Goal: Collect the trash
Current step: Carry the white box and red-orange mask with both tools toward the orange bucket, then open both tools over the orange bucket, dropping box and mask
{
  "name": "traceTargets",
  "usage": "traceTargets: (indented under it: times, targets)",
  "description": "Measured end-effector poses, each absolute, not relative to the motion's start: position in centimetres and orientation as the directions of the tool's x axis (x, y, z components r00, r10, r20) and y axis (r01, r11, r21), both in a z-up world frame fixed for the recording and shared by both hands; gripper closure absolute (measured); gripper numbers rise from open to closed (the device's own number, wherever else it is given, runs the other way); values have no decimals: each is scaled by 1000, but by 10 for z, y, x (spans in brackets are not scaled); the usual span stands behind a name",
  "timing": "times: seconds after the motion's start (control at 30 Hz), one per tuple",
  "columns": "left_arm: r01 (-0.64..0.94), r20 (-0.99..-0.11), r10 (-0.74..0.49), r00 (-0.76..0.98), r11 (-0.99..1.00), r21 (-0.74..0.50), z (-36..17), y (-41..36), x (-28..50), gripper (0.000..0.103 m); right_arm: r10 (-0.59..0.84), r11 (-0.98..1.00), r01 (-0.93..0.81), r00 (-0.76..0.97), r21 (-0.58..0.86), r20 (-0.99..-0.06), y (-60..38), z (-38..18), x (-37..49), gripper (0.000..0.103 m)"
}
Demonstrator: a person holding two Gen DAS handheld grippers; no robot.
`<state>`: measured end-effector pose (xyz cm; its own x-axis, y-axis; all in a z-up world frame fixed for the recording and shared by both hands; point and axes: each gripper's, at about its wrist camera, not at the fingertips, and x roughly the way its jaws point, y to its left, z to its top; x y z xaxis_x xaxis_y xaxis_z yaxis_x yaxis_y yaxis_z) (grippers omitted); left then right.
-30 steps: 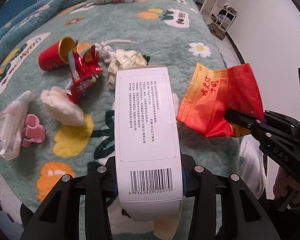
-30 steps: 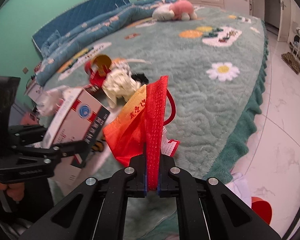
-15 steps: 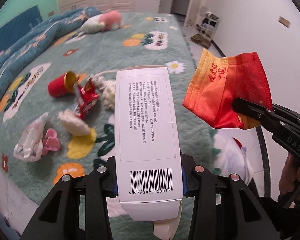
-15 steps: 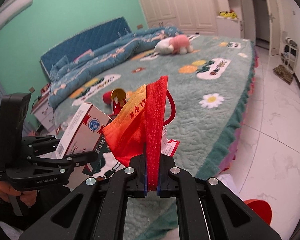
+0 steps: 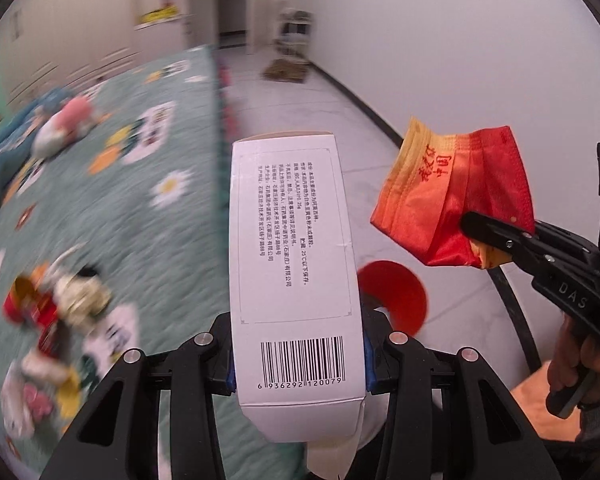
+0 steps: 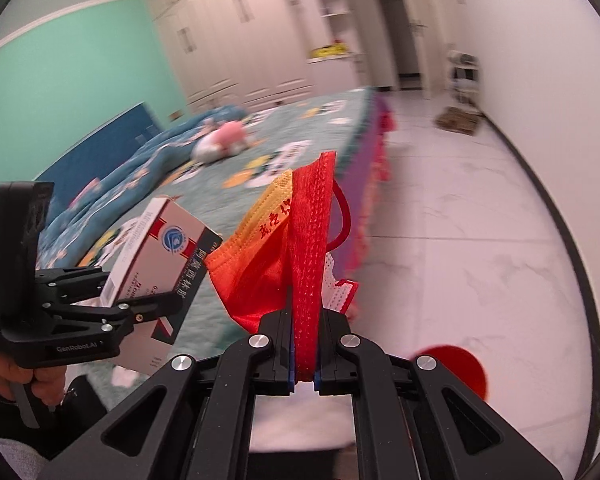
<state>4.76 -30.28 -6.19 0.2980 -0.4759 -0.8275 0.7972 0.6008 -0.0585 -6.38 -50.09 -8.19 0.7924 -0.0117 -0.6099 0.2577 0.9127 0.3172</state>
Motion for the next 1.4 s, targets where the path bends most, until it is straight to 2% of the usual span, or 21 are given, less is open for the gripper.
traceTargets:
  times: [0.27, 0.5, 0.83, 1.2, 1.23, 1.3, 1.37, 1.4]
  targets:
    - [897, -860, -484, 163, 435, -75, -87, -383, 23, 59, -121, 852, 412, 755, 324, -644, -560, -103, -108, 97]
    - [923, -883, -466, 63, 363, -125, -121, -436, 20, 59, -212, 785, 543, 688, 299, -694, -605, -132, -140, 97]
    - [918, -916, -398, -51, 342, -199, -171, -483, 21, 59, -241, 749, 627, 558, 213, -794, -635, -199, -143, 97]
    - [913, -937, -333, -101, 343, -220, -223, -522, 31, 57, -208, 711, 665, 509, 228, -835, -649, -241, -141, 97]
    - [913, -938, -332, -100, 344, -219, -223, -521, 29, 55, -204, 710, 665, 509, 232, -836, -650, -243, -141, 97]
    - [915, -939, -330, -92, 344, -210, -224, -523, 26, 36, -201, 711, 665, 505, 230, -839, -650, -245, -134, 97]
    - [918, -937, -339, -82, 339, -203, -222, -523, 24, 29, -198, 711, 665, 502, 229, -842, -651, -247, -132, 97]
    - [922, -936, -343, -78, 333, -199, -221, -524, 23, 29, -196, 711, 665, 500, 229, -843, -652, -249, -126, 97]
